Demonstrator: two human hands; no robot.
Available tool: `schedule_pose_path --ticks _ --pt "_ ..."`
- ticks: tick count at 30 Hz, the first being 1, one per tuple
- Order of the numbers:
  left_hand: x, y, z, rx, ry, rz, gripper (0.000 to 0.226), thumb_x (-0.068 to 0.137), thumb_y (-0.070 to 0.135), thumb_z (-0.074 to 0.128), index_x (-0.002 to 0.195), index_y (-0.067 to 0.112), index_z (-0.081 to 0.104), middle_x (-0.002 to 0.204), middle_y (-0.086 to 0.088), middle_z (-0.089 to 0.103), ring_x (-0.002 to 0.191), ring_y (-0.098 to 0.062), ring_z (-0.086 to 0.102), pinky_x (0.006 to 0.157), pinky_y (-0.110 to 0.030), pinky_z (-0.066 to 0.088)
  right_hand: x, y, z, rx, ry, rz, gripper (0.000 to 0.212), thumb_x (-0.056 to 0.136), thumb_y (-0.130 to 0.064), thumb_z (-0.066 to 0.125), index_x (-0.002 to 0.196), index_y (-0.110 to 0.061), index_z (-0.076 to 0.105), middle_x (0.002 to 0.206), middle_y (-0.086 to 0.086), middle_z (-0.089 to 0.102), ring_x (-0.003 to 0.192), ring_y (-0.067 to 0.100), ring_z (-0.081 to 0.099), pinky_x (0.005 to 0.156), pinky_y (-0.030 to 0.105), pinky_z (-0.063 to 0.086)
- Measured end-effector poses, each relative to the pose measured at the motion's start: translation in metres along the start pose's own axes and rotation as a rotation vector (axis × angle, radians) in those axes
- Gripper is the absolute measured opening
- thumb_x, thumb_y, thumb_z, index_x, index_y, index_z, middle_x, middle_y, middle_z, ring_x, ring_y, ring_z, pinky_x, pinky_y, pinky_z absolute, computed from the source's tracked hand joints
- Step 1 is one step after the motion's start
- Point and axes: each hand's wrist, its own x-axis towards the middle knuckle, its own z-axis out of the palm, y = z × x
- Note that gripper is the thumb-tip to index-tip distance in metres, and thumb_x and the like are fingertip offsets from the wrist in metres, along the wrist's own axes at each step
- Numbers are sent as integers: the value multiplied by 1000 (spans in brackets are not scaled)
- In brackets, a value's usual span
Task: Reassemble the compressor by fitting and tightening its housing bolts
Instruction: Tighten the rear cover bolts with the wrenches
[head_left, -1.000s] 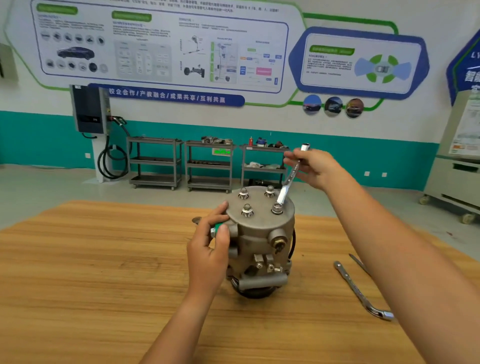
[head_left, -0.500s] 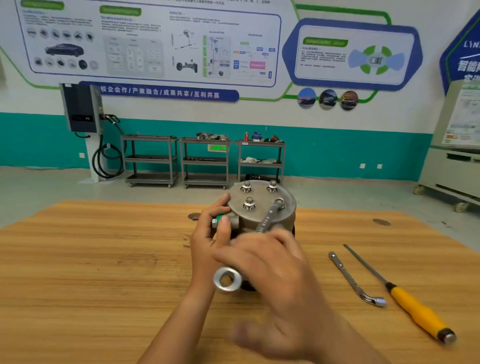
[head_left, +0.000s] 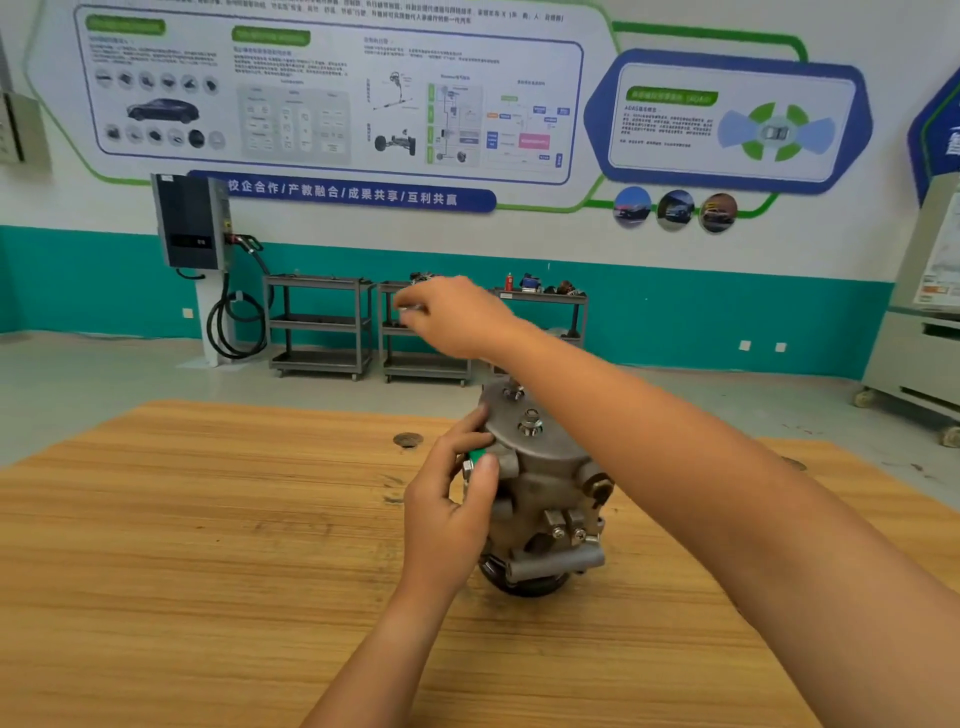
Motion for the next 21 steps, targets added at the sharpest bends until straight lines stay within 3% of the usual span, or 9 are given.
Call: schedule_pose_path --ticks 2,5,8,11,14,16,19,21 --pt "0 4 -2 -14 -46 9 22 83 34 50 102 29 61 125 24 57 120 3 50 94 -15 43 8 22 -3 145 3 87 37 101 -22 41 136 -15 48 128 7 58 102 20 60 87 31 47" --pt "1 5 -1 -53 -92 -1 26 79 40 49 99 28 61 125 29 55 121 4 49 92 -12 42 11 56 -4 392 48 262 39 100 -19 45 139 -14 43 105 8 64 69 9 59 61 16 48" --pt "2 4 0 -72 -84 -3 28 78 41 48 100 27 60 125 29 55 120 5 48 90 -9 41 8 90 -6 553 155 423 40 99 -17 46 138 -10 42 96 8 62 69 12 60 57 17 50" --pt "3 2 -3 -75 -39 -8 25 80 38 48 99 27 61 123 29 56 119 7 48 88 -6 39 -11 123 -8 705 349 608 37 100 -16 43 136 -8 38 114 12 60 76 16 60 45 13 44" --pt "5 -3 -7 -89 36 -43 19 85 24 46 96 26 61 118 28 59 118 7 50 88 -6 39 -45 148 -12 874 560 709 29 99 -16 43 127 -14 38 122 9 56 72 9 60 51 19 42" --pt "5 -5 -8 -108 69 -64 21 85 23 42 95 24 60 118 26 60 119 4 50 94 -13 40 -73 156 -15 980 742 705 20 97 -15 46 114 -18 38 119 7 57 74 6 62 58 22 45" --pt "4 -5 -5 -144 96 -84 20 85 23 42 94 22 59 119 22 60 119 3 50 100 -23 40 -115 147 -18 1111 1003 614 18 96 -10 45 94 -26 38 106 3 64 71 5 66 66 23 48" --pt "3 -2 0 -150 128 -84 17 82 28 47 92 21 58 118 20 60 117 5 51 96 -19 42 -143 135 -19 1156 1150 534 25 96 -3 40 89 -26 35 92 2 65 66 8 67 66 23 50"
